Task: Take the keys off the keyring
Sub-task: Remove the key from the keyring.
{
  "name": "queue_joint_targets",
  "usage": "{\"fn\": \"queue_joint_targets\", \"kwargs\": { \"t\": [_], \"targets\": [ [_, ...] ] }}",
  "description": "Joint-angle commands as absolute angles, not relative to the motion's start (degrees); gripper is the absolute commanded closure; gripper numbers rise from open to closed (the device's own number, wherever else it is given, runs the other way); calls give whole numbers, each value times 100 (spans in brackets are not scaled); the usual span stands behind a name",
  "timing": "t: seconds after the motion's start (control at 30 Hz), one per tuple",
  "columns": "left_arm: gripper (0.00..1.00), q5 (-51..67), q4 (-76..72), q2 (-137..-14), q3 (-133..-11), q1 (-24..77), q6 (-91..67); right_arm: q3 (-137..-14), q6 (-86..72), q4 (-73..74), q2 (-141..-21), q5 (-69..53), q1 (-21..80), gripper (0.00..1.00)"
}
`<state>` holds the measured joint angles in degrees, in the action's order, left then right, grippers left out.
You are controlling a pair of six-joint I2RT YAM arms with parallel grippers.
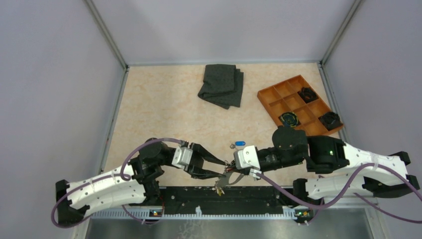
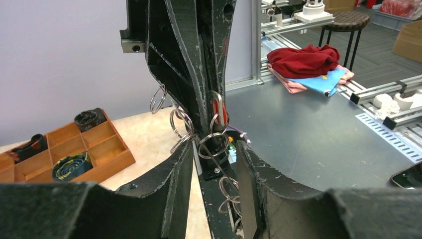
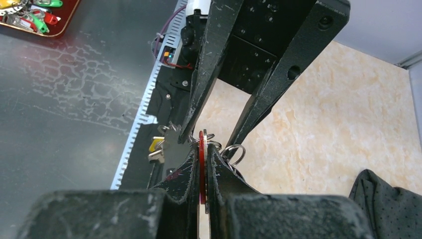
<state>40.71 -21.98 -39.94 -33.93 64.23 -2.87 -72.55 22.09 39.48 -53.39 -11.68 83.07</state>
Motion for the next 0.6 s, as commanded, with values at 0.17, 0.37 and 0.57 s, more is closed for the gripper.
{"fn": "queue_joint_targets", "kwargs": {
  "t": [0.17,0.37,0.57],
  "targets": [
    [62,4294,-2962,-4056,-3174,6425,-460,-7583,2298,3604,-5290,-1107,8279,100],
    [61,4161,-2997,-4013,-3150,6425,-556,-7579,2300,3596,-5306,-990,8279,100],
    [54,4247,-2963,-4046,-3216,6425,-599,-7585,2324,3582,-5436,-741,8279,100]
  ]
}}
